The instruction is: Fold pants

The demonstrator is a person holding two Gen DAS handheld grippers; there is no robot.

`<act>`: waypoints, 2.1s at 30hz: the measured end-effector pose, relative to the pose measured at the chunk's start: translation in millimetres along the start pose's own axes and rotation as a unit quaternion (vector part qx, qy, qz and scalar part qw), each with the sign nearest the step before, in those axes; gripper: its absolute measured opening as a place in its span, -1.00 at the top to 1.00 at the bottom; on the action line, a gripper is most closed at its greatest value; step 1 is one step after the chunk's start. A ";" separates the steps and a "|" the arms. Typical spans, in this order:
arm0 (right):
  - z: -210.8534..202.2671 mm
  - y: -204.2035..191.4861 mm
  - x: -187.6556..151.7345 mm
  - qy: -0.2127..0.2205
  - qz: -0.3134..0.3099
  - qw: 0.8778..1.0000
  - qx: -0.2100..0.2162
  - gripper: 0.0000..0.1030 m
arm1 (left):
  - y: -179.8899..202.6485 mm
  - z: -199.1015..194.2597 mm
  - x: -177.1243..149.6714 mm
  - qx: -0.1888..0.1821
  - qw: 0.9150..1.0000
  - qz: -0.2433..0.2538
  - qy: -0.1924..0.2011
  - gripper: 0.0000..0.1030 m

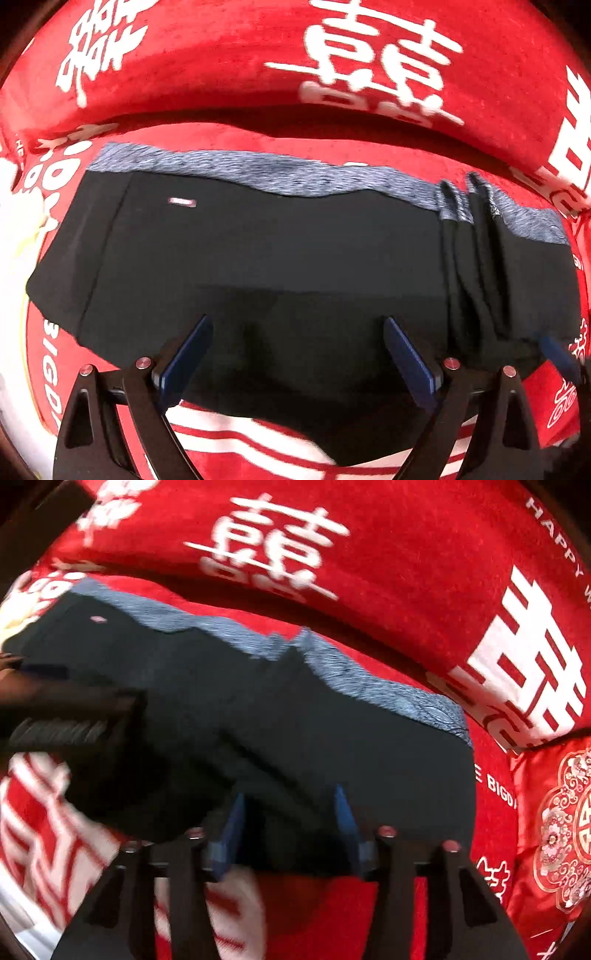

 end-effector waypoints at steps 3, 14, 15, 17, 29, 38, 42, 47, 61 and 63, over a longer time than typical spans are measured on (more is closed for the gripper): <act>-21.4 12.7 -8.6 -0.014 0.064 0.991 0.117 -0.21 | 3.1 -9.0 0.9 -0.014 1.000 0.001 0.002 -0.83; 43.4 90.5 -46.4 -0.134 0.498 0.762 0.391 -0.21 | 68.3 -3.2 21.3 -0.132 0.991 0.022 -0.027 -0.83; 46.7 90.1 -49.6 -0.143 0.509 0.751 0.396 -0.21 | 74.1 1.0 19.3 -0.142 0.989 0.029 -0.040 -0.83; 50.4 89.7 -56.7 -0.150 0.530 0.730 0.405 -0.21 | 82.6 4.6 21.9 -0.151 0.987 0.035 -0.050 -0.83; 70.7 93.8 -50.4 -0.154 0.551 0.703 0.422 0.91 | 126.1 9.0 13.3 -0.199 0.974 0.082 -0.068 0.24; 62.3 71.5 -58.9 -0.172 0.444 0.783 0.401 0.91 | 95.0 10.2 -13.0 -0.119 0.990 0.054 -0.058 -0.45; 70.6 62.6 -58.6 -0.169 0.426 0.798 0.391 0.89 | 92.9 9.6 -12.3 -0.113 0.991 0.055 -0.050 -0.54; 49.3 61.1 -45.4 -0.174 0.338 0.841 0.385 0.20 | 95.0 -10.1 2.7 -0.088 0.993 0.069 -0.029 -0.54; 67.2 179.4 -12.5 -0.090 0.290 0.922 0.240 0.72 | 167.6 26.5 46.5 -0.060 0.991 0.111 -0.033 -0.54; 79.1 167.0 -8.0 -0.099 0.268 0.927 0.241 0.73 | 156.3 44.6 36.7 -0.037 0.994 0.093 -0.053 -0.54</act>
Point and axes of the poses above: each gripper's, at about its wrist camera, not at the fingertips, and z roughly the way its jaws point, y to its right, x to its top, the point moved 6 cm from there along z, roughly the way its jaws point, and after that the axes turned 10 degrees about -x, right-handed, at the moved point
